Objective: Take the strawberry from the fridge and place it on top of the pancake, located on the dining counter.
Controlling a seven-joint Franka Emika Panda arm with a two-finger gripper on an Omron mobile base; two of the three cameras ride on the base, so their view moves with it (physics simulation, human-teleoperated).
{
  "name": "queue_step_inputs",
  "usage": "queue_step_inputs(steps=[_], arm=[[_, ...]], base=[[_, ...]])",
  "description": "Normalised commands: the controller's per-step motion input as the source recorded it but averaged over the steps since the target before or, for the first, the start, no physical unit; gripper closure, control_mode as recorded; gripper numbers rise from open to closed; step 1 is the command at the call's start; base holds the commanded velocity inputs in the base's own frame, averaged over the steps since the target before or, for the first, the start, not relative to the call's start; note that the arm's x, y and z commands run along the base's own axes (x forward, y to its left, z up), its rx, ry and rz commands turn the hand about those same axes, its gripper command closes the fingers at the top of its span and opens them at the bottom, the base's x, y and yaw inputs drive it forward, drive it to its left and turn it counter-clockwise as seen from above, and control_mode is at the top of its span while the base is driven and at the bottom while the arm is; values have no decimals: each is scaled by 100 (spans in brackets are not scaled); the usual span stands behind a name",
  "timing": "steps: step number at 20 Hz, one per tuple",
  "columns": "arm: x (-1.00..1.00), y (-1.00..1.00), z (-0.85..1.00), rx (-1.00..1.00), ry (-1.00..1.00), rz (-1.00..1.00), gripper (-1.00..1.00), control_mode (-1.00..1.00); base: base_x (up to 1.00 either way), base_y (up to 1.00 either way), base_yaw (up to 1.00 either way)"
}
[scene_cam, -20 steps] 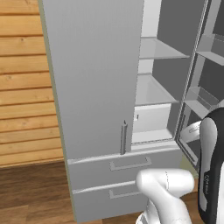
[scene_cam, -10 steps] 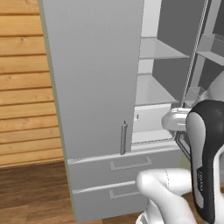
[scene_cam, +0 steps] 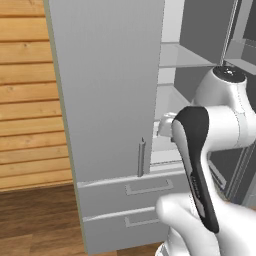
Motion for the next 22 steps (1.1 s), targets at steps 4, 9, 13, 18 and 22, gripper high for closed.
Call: queue_step_inputs(steps=[4, 9, 13, 18, 22], arm=[[65, 0, -32, 0, -1, 0, -100, -100], [75, 3, -36, 0, 3, 0, -100, -100], [66, 0, -38, 0, 1, 0, -100, -100], [53, 12, -54, 0, 2, 0, -100, -100], [45, 12, -49, 0, 0, 0, -100, -100]], base=[[0, 0, 0], [0, 0, 0], [0, 0, 0], [0, 0, 0], [0, 0, 0]])
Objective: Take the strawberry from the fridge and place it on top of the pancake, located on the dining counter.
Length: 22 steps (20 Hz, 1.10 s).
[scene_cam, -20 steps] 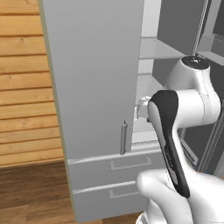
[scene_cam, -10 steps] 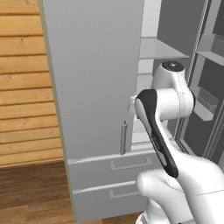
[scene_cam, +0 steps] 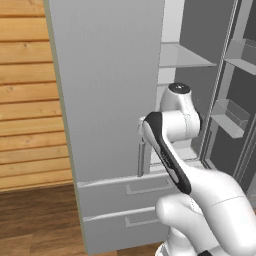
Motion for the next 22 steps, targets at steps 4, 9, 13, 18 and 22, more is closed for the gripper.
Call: queue_step_inputs(steps=[4, 9, 13, 18, 22], arm=[[51, 1, -32, 0, 0, 0, -100, -100], [56, 5, -24, 0, 0, 0, -100, -100], [52, 5, -27, 0, 0, 0, -100, -100], [51, 2, -24, 0, 0, 0, -100, -100], [36, 9, -33, 0, 0, 0, -100, -100]], base=[[0, 0, 0], [0, 0, 0], [0, 0, 0], [0, 0, 0], [0, 0, 0]])
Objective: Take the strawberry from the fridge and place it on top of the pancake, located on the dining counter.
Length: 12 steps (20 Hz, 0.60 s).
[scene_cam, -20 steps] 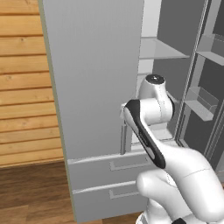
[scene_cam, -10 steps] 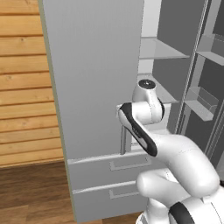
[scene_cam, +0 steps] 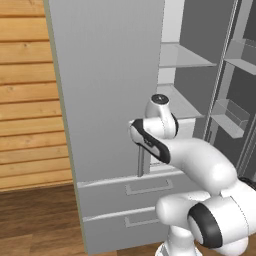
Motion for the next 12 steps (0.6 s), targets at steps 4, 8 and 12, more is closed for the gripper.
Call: queue_step_inputs(steps=[4, 8, 12], arm=[[17, 8, -41, 0, 0, 0, -100, -100], [24, 3, -34, 0, 0, 0, -100, -100], [25, 0, -19, 0, 0, 0, -100, -100]], base=[[0, 0, 0], [0, 0, 0], [0, 0, 0]])
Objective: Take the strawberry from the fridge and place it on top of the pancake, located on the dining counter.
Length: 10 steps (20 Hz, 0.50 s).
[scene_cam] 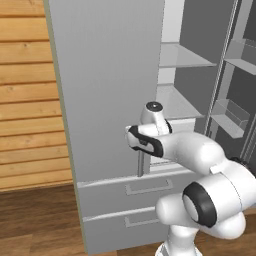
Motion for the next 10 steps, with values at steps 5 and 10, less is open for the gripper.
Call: queue_step_inputs(steps=[5, 10], arm=[[26, 0, -10, 0, 0, 0, -100, -100], [25, 0, -18, 0, -3, 0, -100, -100]], base=[[0, 0, 0], [0, 0, 0]])
